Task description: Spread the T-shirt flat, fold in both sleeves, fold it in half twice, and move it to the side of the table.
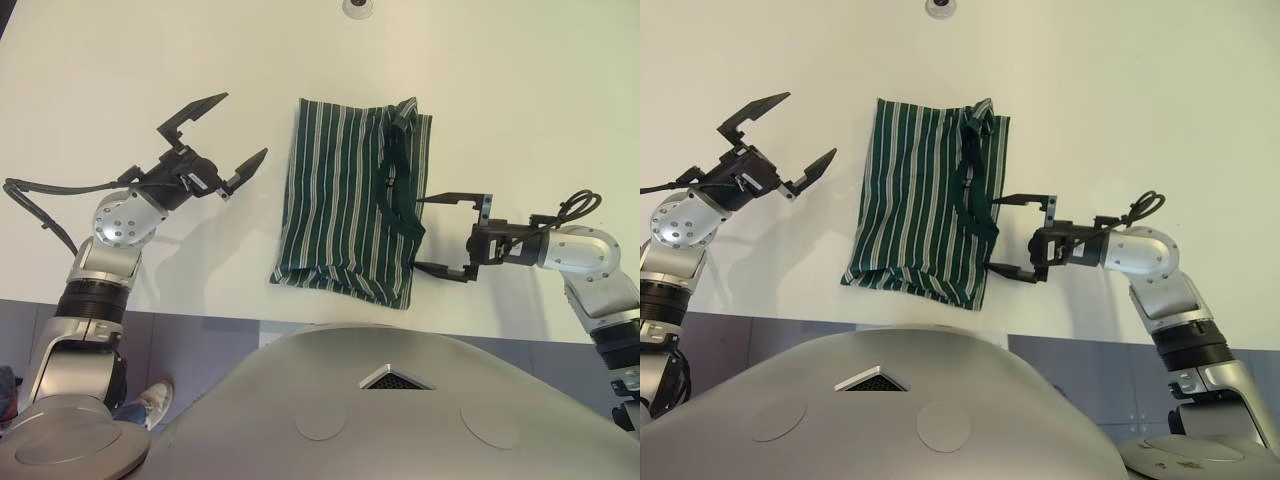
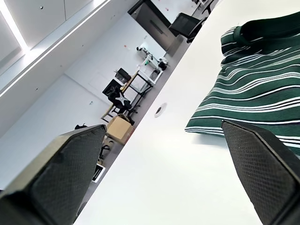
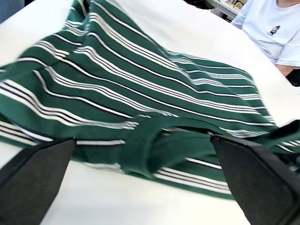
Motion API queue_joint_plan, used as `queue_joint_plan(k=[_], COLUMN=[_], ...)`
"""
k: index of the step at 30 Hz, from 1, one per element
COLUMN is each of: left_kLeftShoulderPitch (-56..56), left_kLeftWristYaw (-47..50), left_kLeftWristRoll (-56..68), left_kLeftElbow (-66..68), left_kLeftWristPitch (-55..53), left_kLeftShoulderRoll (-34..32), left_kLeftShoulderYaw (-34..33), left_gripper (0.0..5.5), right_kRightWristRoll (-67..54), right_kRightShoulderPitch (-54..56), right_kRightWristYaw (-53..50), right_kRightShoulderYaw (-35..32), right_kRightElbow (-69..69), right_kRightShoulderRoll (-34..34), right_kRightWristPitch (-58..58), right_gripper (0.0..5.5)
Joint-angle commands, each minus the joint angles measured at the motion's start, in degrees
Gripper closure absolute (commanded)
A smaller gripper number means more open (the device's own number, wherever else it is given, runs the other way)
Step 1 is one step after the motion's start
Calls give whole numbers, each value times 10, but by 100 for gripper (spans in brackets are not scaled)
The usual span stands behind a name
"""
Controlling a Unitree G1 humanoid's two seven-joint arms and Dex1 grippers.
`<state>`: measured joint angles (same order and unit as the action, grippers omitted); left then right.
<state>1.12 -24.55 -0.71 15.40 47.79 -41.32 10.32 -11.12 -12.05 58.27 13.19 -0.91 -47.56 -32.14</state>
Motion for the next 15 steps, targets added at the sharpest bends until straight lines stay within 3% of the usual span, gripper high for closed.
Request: queue_joint_plan(k=[1,5,8,10,15], left_kLeftShoulderPitch=[41,108,149,166,177], left_kLeftWristYaw=[-45,-102,-139,-152,-149], left_kLeftWristRoll=[-10,-27,-3,-6,-39], left_kLeftElbow=[-51,-133,-185,-207,-207], left_kLeftWristPitch=[6,9,13,14,15], left_kLeftShoulderRoll=[-18,-63,-102,-113,-105], left_kLeftShoulderYaw=[16,37,40,43,32], left_gripper=[99,99,44,11,11], right_kRightWristRoll=[-5,-19,-36,-30,-10], right_kRightShoulderPitch=[-6,-37,-81,-110,-135], right_kRightWristYaw=[-6,-5,17,36,61], right_kRightShoulderYaw=[-43,-86,-101,-89,-56], right_kRightElbow=[6,48,83,91,103], right_kRightShoulderRoll=[-20,-35,-51,-61,-60], right_kRightWristPitch=[4,0,-6,-16,-29], right_gripper=[13,13,10,10,10])
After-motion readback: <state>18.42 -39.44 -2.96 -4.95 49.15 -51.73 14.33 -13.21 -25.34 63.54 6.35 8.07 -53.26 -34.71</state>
